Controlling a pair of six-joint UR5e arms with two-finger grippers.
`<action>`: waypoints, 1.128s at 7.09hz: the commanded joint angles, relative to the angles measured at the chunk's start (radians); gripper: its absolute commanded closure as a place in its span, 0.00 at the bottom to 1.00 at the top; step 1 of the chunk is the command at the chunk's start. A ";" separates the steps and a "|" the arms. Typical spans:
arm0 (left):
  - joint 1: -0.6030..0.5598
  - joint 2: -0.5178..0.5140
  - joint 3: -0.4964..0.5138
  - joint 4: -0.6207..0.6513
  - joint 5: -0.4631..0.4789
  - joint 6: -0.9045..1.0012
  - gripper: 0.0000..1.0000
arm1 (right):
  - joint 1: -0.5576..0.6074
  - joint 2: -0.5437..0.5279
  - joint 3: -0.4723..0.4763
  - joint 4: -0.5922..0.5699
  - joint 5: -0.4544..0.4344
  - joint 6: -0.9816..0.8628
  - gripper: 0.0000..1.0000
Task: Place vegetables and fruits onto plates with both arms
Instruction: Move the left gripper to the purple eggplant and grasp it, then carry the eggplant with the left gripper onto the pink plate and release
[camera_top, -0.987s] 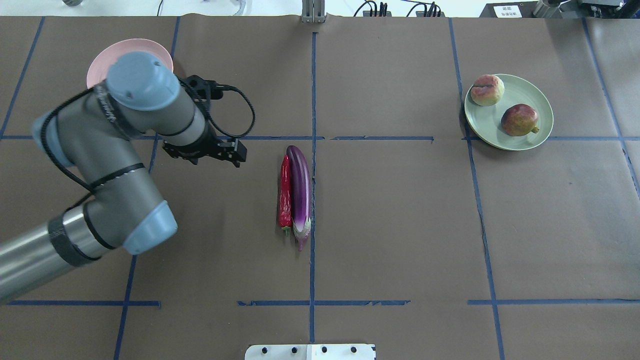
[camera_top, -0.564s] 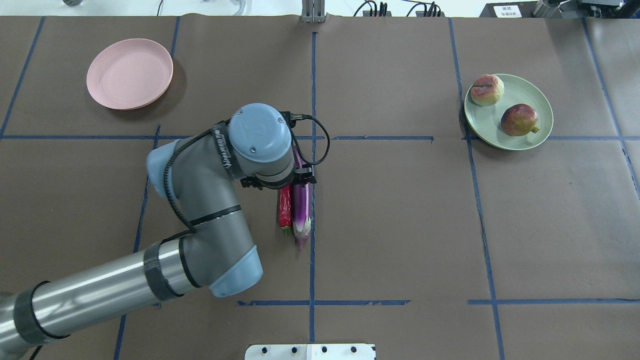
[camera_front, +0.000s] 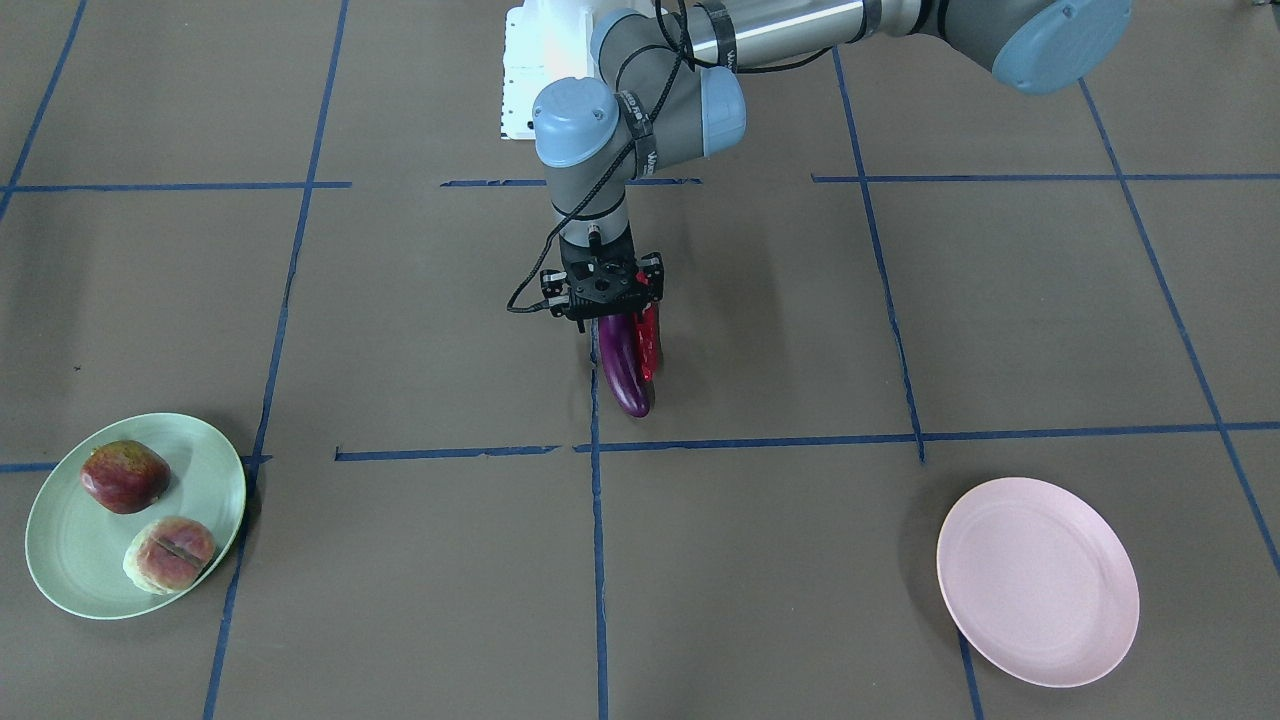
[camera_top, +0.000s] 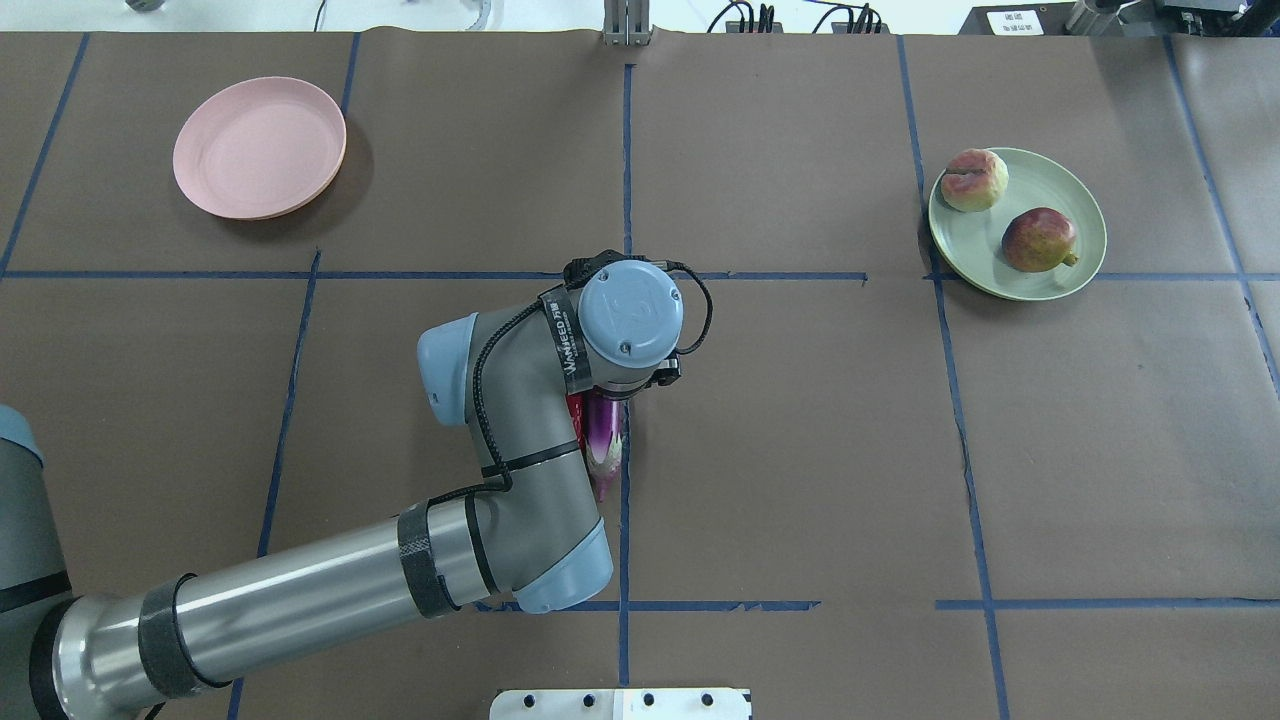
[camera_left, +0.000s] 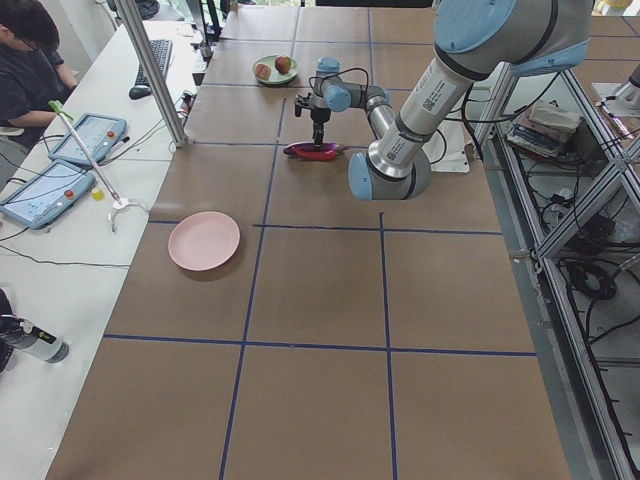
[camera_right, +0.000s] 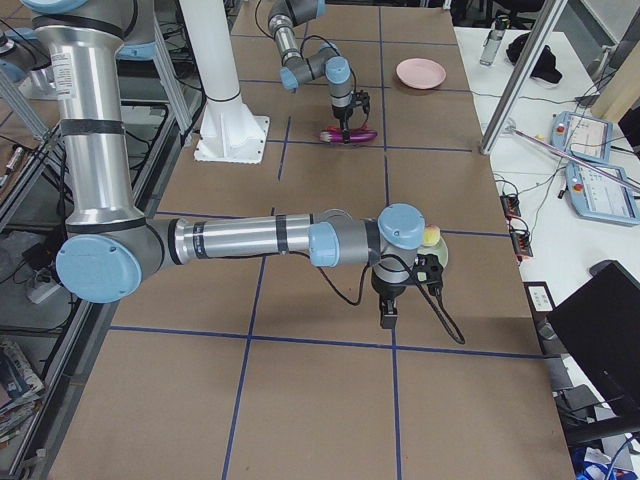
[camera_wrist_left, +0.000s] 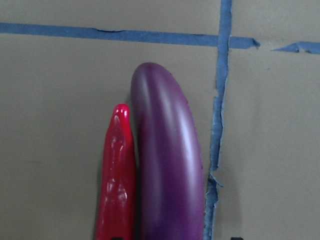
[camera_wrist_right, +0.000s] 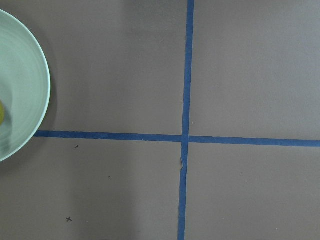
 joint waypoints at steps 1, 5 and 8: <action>0.003 -0.003 0.003 -0.002 0.001 -0.001 0.93 | -0.005 0.002 0.000 0.000 -0.001 0.000 0.00; -0.212 0.014 -0.091 -0.002 -0.164 0.013 1.00 | -0.008 0.000 0.000 0.000 -0.002 -0.002 0.00; -0.507 0.152 -0.013 -0.022 -0.240 0.327 1.00 | -0.016 0.000 -0.005 -0.001 0.000 -0.002 0.00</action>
